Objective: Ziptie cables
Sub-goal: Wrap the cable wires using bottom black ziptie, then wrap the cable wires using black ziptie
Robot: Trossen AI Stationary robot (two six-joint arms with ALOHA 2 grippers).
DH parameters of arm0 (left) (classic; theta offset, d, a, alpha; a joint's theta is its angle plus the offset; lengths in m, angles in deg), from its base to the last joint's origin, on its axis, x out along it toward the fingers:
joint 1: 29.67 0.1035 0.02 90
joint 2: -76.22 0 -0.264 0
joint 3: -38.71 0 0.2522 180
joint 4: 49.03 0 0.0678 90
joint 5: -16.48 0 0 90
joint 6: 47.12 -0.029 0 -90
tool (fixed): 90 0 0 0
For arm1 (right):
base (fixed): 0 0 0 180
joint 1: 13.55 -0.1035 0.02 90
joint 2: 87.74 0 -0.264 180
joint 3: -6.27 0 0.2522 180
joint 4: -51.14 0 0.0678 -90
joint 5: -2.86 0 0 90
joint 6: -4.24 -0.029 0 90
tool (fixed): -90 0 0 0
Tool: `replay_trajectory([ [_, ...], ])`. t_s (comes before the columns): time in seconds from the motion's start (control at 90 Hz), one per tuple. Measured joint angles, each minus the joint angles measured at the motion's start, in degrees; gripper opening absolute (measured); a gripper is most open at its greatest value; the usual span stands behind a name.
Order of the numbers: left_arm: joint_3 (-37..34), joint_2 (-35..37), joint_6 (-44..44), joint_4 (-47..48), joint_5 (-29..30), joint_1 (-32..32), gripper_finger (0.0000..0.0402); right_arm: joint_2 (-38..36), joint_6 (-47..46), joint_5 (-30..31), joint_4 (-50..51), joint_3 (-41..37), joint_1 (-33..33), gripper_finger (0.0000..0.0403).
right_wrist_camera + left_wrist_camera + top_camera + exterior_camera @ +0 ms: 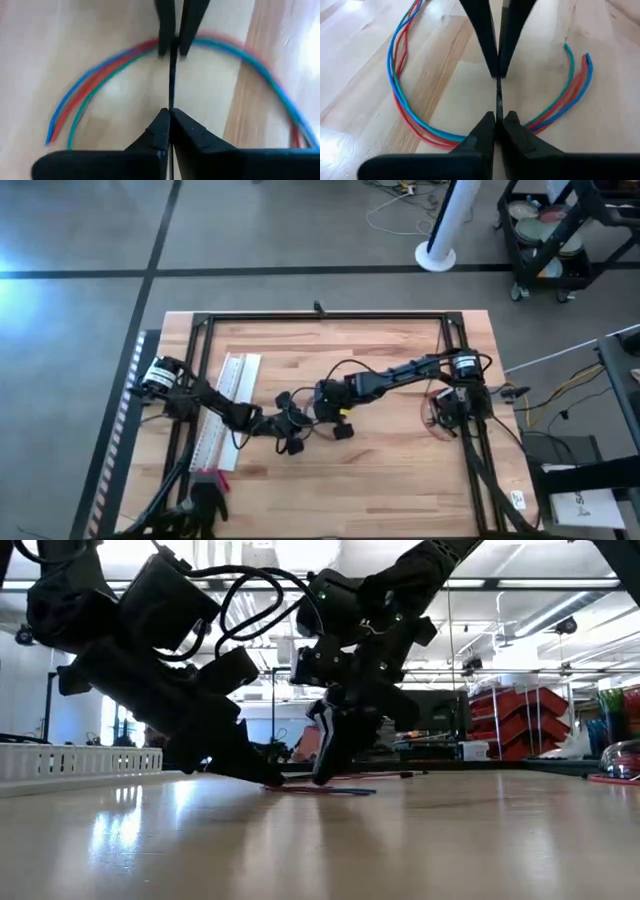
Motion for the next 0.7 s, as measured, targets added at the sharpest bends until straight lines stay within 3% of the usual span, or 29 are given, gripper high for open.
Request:
replay_trajectory([
  [0.222,-0.2,8.9,-2.5,10.8,-0.3,-0.1,0.0065,-7.1,-4.3,0.0,4.0,-0.8,-1.9,0.0119],
  [0.344,-0.6,15.3,-2.5,14.8,0.2,-0.5,0.0092,-12.5,-4.6,1.7,-2.9,-5.2,-3.6,0.0152],
  [0.5,-2.0,21.2,-1.0,14.7,0.4,-0.6,0.0113,-20.7,-6.9,7.2,-16.8,-15.3,-5.6,0.0167],
  [0.7,-2.5,20.8,2.1,11.4,1.1,-0.6,0.0115,-28.2,-11.7,7.8,-30.0,-28.5,-7.6,0.0158],
])
